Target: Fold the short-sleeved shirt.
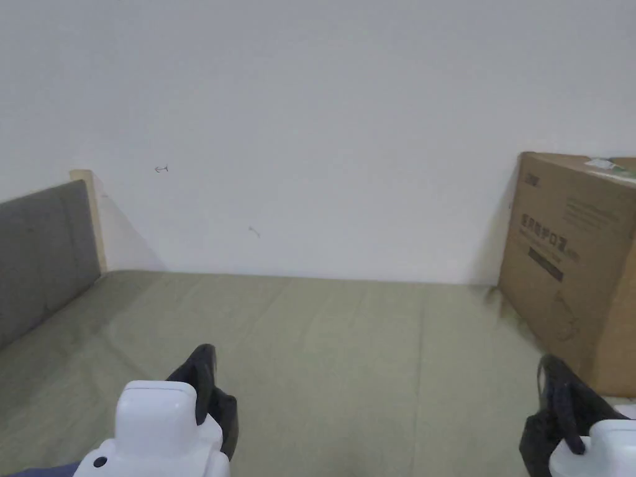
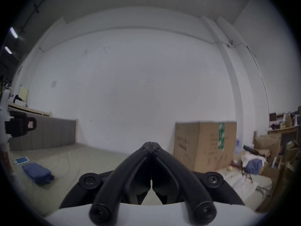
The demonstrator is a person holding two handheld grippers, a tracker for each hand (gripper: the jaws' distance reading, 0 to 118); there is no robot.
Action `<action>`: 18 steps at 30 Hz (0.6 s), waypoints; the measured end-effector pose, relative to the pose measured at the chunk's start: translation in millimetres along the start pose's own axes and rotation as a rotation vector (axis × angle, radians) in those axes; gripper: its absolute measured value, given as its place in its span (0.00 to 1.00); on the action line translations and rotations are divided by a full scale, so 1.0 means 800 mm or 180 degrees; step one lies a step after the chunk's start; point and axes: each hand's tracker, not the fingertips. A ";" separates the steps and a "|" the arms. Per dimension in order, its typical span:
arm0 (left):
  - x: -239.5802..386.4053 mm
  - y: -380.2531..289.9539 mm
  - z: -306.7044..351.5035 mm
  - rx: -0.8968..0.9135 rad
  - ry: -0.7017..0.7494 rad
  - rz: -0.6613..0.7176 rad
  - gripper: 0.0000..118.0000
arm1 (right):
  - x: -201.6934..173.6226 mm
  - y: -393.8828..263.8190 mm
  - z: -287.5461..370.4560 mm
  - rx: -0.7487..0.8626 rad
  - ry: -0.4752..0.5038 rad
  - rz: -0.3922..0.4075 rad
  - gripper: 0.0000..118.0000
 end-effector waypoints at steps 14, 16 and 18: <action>0.014 -0.019 0.004 -0.0180 -0.0075 -0.0184 0.02 | 0.001 -0.015 0.012 -0.0280 0.0121 -0.0093 0.00; 0.009 -0.016 0.005 -0.0217 -0.0150 -0.0111 0.30 | 0.002 -0.008 0.011 -0.0297 0.0205 -0.0207 0.13; 0.007 -0.013 0.006 -0.0210 -0.0190 -0.0070 0.78 | 0.001 -0.001 0.012 -0.0271 0.0189 -0.0230 0.42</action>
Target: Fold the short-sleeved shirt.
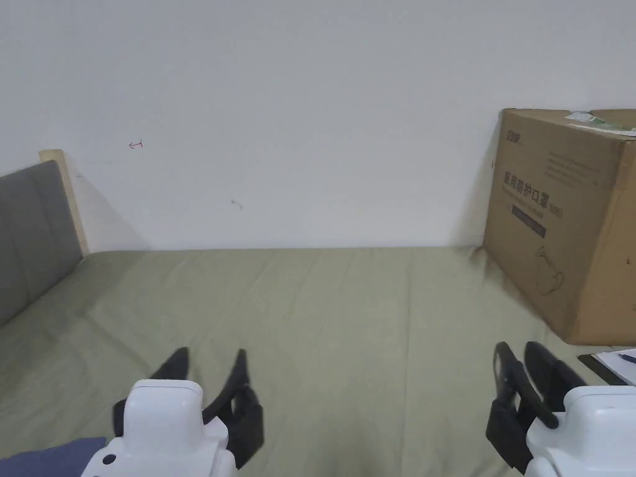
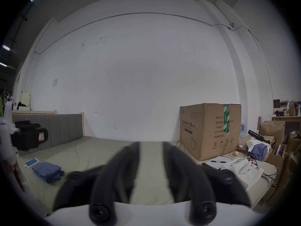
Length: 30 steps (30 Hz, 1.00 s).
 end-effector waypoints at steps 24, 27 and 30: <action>-0.013 0.014 -0.001 -0.0043 -0.0003 0.0205 1.00 | -0.011 -0.005 -0.007 -0.0111 -0.0085 0.0158 1.00; -0.008 0.010 -0.005 -0.0059 0.0097 0.0100 1.00 | -0.013 -0.006 -0.007 -0.0120 -0.0085 0.0161 1.00; -0.008 0.008 -0.006 -0.0054 0.0097 0.0115 1.00 | -0.012 -0.007 -0.007 -0.0139 -0.0093 0.0172 1.00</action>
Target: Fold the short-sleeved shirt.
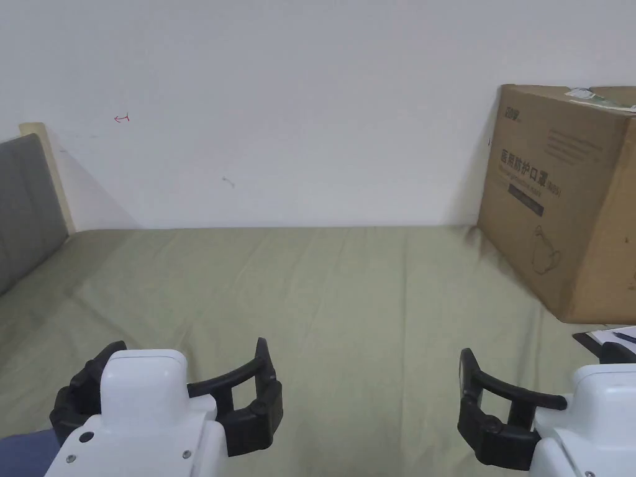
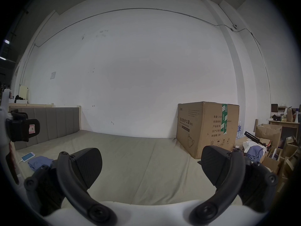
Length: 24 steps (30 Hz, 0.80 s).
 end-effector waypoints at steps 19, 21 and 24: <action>0.012 0.003 -0.008 -0.0320 0.0089 -0.0017 1.00 | -0.008 -0.002 -0.001 -0.0080 0.0029 0.0036 1.00; 0.014 0.003 -0.009 -0.0351 0.0066 -0.0060 1.00 | -0.011 -0.003 -0.001 -0.0081 0.0028 0.0048 1.00; 0.017 0.001 -0.009 -0.0405 0.0031 -0.0057 1.00 | -0.011 -0.004 -0.001 -0.0095 0.0051 0.0063 1.00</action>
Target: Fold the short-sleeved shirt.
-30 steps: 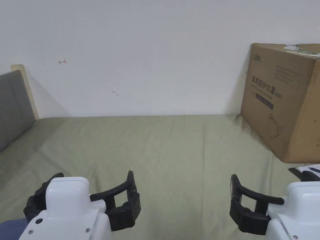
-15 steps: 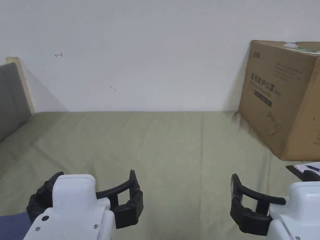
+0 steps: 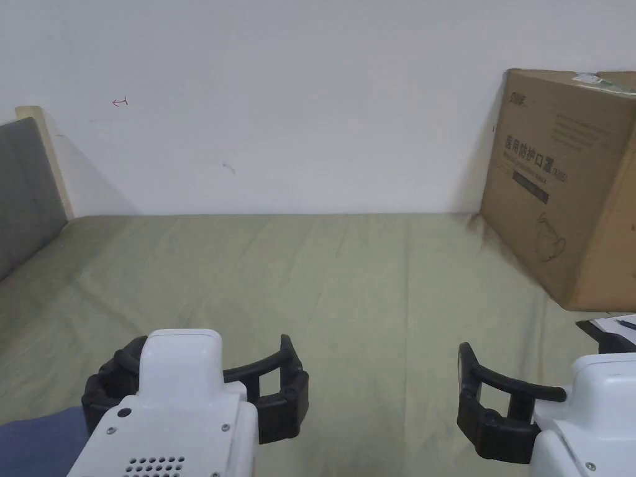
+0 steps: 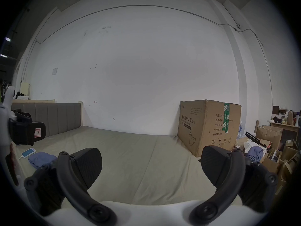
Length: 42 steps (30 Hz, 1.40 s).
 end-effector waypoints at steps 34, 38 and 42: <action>0.002 -0.002 -0.007 -0.0325 -0.0077 0.0265 1.00 | -0.001 -0.006 -0.005 -0.0073 0.0040 0.0008 1.00; 0.001 0.000 -0.005 -0.0313 -0.0076 0.0270 1.00 | -0.001 -0.005 -0.002 -0.0080 0.0038 0.0005 1.00; -0.001 0.002 0.001 -0.0297 -0.0058 0.0264 1.00 | -0.003 -0.002 0.001 -0.0069 0.0035 0.0028 1.00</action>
